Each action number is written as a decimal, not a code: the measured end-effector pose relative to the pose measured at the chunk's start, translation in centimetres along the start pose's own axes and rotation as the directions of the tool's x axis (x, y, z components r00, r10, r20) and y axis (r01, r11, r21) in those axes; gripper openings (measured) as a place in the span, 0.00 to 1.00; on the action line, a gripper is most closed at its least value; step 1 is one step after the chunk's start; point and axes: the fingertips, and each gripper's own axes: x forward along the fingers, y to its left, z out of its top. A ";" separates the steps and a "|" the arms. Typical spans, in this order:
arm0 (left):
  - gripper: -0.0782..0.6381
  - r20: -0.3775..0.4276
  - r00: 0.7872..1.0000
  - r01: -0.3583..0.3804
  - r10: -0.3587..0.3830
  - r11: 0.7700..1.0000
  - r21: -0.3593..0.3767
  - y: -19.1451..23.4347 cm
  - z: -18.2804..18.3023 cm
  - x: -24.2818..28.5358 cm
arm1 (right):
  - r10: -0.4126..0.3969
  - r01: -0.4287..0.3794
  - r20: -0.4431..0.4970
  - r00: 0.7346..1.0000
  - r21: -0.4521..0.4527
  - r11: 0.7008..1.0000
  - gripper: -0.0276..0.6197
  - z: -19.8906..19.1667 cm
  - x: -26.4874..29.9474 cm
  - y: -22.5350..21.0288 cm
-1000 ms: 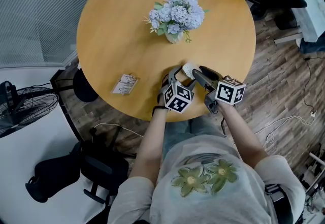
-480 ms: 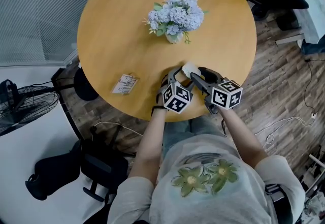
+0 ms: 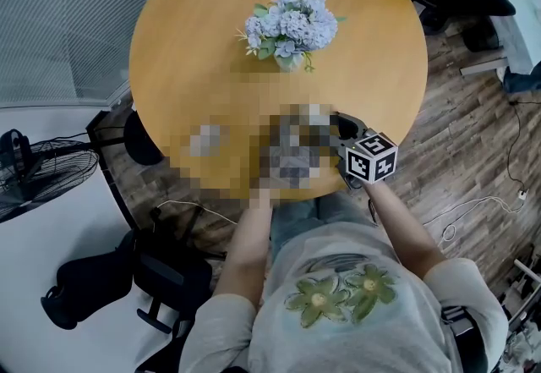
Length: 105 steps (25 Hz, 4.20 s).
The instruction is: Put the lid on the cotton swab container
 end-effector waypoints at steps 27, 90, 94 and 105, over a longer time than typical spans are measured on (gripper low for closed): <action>0.57 -0.009 1.000 0.008 -0.008 1.000 -0.004 0.0 0.0 0.0 | 0.032 -0.035 0.019 0.999 0.119 0.992 0.33 0.5 -0.1 -0.3; 0.15 0.317 0.890 -0.274 0.328 0.940 -0.202 2.3 7.5 -15.1 | -0.091 0.144 0.247 0.965 -0.208 0.967 0.07 7.0 -7.3 5.2; 0.10 0.349 0.875 -0.279 0.335 0.939 -0.201 1.4 8.6 -16.6 | -0.089 0.166 0.282 0.955 -0.264 0.950 0.04 7.5 -8.8 6.6; 0.09 0.382 0.865 -0.258 0.325 0.942 -0.215 -1.9 9.9 -18.5 | -0.056 0.158 0.307 0.950 -0.321 0.934 0.04 6.9 -11.3 9.4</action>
